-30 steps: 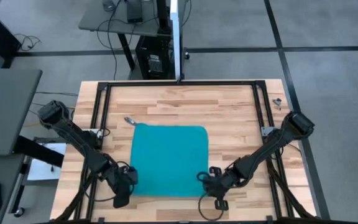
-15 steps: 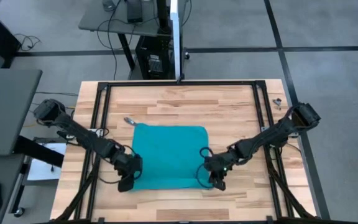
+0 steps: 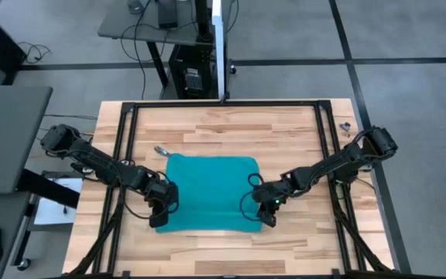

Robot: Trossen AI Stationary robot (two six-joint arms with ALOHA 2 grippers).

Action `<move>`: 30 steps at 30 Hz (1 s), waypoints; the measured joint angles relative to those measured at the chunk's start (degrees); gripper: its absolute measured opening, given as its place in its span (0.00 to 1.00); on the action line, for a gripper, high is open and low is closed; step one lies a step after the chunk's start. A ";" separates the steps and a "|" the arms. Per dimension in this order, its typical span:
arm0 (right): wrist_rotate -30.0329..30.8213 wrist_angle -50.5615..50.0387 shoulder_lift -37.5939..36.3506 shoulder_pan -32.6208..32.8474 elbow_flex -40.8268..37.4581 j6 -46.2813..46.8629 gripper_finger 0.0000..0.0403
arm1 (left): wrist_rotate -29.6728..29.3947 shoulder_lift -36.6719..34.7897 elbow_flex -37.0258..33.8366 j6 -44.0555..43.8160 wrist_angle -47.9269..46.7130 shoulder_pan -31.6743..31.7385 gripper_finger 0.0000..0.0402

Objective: Roll towel
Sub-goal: Roll the blue towel

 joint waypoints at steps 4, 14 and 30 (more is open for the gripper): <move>0.02 -0.56 1.35 -1.03 0.00 -0.10 0.00 | -0.95 0.02 0.00 0.75 0.61 0.86 0.00; -0.13 -1.41 2.80 -0.35 0.07 -0.10 0.00 | -4.29 0.02 0.00 1.59 1.56 1.07 0.00; -0.30 -1.46 2.50 -4.23 0.04 2.79 0.18 | -8.40 0.02 0.00 0.32 2.07 1.07 0.07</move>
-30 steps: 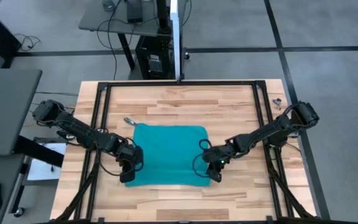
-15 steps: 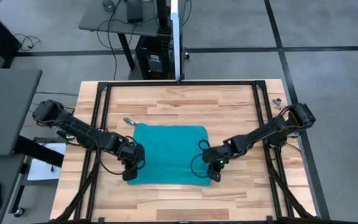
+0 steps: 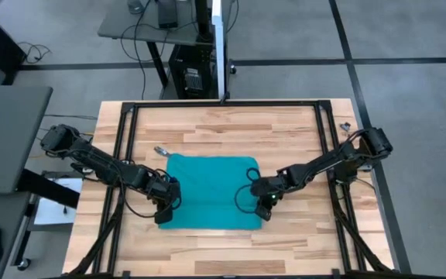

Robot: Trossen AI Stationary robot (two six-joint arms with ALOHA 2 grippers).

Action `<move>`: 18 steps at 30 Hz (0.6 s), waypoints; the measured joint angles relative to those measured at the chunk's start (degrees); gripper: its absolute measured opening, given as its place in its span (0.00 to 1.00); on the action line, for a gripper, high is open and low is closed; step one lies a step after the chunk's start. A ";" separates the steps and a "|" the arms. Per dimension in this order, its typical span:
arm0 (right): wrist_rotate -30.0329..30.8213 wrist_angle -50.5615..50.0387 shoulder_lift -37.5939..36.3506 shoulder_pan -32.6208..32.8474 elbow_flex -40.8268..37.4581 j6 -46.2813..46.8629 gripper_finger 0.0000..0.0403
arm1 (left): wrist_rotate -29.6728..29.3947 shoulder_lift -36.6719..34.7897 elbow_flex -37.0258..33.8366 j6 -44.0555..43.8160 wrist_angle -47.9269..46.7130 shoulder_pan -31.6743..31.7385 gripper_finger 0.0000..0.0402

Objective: Roll towel
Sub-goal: Roll the blue towel

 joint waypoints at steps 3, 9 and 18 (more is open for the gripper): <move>-0.64 0.00 -1.19 -1.38 0.00 0.10 0.29 | -0.09 0.00 0.07 0.13 -0.16 0.00 0.15; -1.35 0.09 -6.90 -3.45 0.00 -2.90 0.46 | -0.29 0.02 5.35 3.13 -7.49 -0.07 0.28; 17.63 10.03 -5.84 7.08 0.04 -5.58 0.50 | -3.27 -1.11 4.37 -3.57 -4.95 -8.39 0.27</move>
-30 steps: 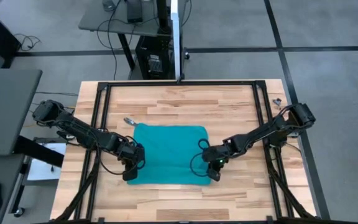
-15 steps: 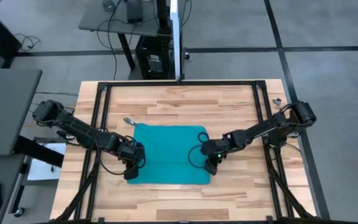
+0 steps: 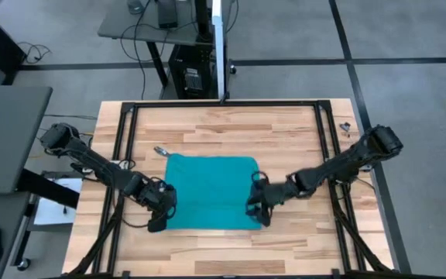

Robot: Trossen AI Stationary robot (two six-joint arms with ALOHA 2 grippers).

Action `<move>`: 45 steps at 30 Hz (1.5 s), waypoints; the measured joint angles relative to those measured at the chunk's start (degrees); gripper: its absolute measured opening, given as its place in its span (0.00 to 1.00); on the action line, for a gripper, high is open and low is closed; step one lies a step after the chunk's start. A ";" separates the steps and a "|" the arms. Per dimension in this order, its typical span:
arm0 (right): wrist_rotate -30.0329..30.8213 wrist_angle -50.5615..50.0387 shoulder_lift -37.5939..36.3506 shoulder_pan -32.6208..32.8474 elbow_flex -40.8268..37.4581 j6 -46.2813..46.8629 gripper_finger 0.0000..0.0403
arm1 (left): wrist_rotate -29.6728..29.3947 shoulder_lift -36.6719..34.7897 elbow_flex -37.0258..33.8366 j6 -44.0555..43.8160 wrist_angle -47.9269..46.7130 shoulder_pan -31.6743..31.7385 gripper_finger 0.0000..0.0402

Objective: Roll towel
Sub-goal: Roll the blue towel

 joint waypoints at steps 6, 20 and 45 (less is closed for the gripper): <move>6.97 8.11 9.56 5.54 -0.04 0.48 0.48 | -5.06 0.10 -4.19 -4.69 7.77 -2.07 0.27; 14.69 9.24 18.73 8.38 0.35 -1.52 0.46 | -6.48 -0.11 -12.09 -5.08 10.45 -1.19 0.26; 6.77 -17.10 -8.07 -0.48 10.48 -15.87 0.46 | 0.93 -0.70 4.84 9.25 -1.96 11.51 0.35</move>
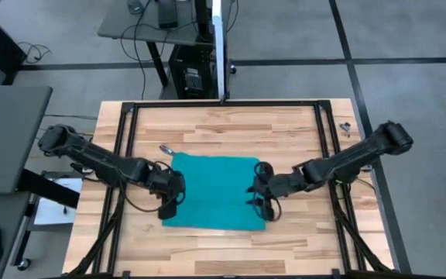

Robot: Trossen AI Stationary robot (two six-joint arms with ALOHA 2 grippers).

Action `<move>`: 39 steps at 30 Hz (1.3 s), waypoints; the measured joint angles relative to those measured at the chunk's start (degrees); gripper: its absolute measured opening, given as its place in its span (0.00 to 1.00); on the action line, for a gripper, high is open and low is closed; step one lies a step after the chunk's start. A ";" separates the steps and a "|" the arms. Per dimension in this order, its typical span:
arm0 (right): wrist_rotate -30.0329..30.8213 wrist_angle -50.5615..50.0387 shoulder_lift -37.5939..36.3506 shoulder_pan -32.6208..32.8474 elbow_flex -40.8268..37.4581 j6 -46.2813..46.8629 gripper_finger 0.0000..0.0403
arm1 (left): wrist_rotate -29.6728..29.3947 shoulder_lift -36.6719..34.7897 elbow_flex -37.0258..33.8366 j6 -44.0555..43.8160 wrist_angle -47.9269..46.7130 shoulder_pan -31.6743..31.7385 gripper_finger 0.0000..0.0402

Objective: Roll towel
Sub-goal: Roll the blue towel

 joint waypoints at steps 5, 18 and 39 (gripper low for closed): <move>3.25 -17.79 4.28 5.50 9.76 -5.81 0.46 | -0.89 0.01 5.36 5.63 -3.57 -3.68 0.42; 25.61 -16.32 28.43 25.11 16.39 -0.29 0.46 | -11.88 15.96 12.91 -6.59 -3.91 -21.66 0.42; 29.99 -18.57 36.69 23.99 18.68 8.59 0.46 | -24.26 33.51 18.68 -15.91 -7.87 -28.16 0.41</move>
